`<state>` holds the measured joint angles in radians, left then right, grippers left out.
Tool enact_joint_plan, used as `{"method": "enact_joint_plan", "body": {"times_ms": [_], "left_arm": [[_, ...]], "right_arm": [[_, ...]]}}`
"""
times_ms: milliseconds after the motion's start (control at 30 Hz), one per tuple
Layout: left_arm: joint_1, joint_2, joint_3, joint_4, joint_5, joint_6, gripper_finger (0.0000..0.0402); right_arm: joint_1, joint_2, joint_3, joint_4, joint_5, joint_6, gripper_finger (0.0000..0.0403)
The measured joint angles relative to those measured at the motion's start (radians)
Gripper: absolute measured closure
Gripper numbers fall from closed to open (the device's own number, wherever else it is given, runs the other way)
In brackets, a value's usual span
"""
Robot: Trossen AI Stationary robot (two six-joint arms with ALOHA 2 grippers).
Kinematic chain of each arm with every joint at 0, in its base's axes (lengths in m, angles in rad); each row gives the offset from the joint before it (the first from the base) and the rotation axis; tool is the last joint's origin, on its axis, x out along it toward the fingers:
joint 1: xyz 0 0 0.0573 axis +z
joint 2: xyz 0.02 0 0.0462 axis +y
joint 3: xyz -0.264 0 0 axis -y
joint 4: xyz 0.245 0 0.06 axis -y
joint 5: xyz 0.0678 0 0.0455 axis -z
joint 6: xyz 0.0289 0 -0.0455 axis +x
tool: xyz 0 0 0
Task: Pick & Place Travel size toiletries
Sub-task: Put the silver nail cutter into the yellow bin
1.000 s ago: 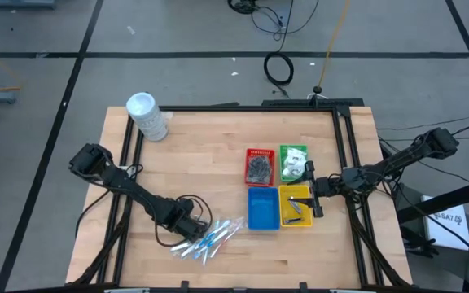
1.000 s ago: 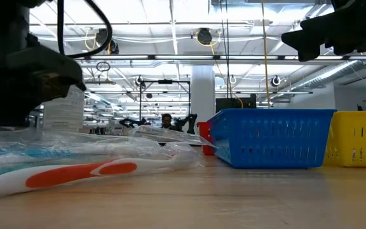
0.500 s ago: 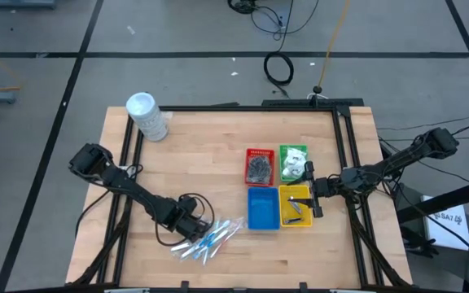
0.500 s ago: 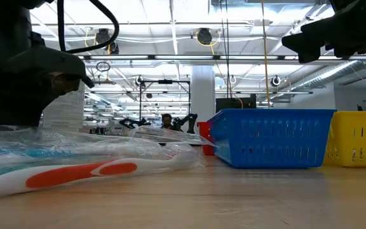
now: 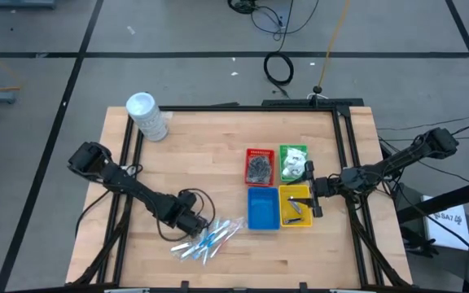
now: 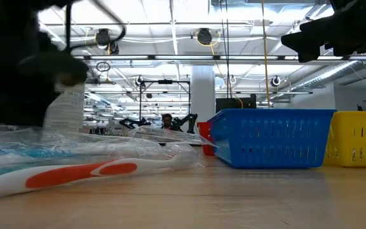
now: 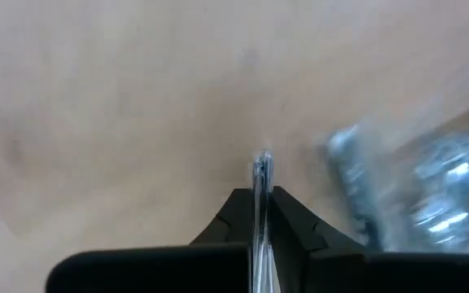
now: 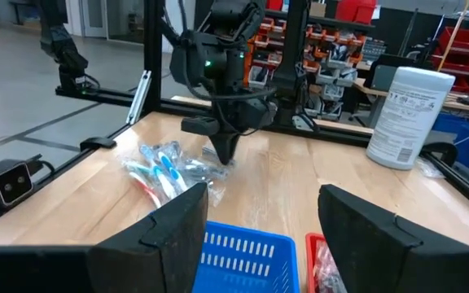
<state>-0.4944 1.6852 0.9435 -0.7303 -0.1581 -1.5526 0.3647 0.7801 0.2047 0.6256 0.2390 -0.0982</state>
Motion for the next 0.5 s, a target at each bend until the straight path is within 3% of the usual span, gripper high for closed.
{"method": "enact_joint_plan", "body": {"times_ms": [167, 267, 367, 500], "left_arm": [[0.046, -0.093, 0.071, 0.003, -0.215, 0.256, 0.0396], [0.069, -0.162, 0.121, 0.059, -0.421, 0.517, 0.0394], [0.091, -0.218, 0.138, 0.276, -0.608, 0.894, 0.0396], [0.154, -0.241, 0.138, 0.614, -0.602, 1.345, 0.0395]], "right_arm": [[-0.024, 0.0, 0.0, 0.02, 0.0, -0.001, 0.0186], [-0.045, 0.0, 0.0, 0.035, 0.001, 0.0, 0.0186], [-0.068, 0.0, 0.0, 0.054, 0.001, 0.002, 0.0186], [-0.098, 0.017, 0.0, 0.129, 0.001, 0.036, 0.0186]]}}
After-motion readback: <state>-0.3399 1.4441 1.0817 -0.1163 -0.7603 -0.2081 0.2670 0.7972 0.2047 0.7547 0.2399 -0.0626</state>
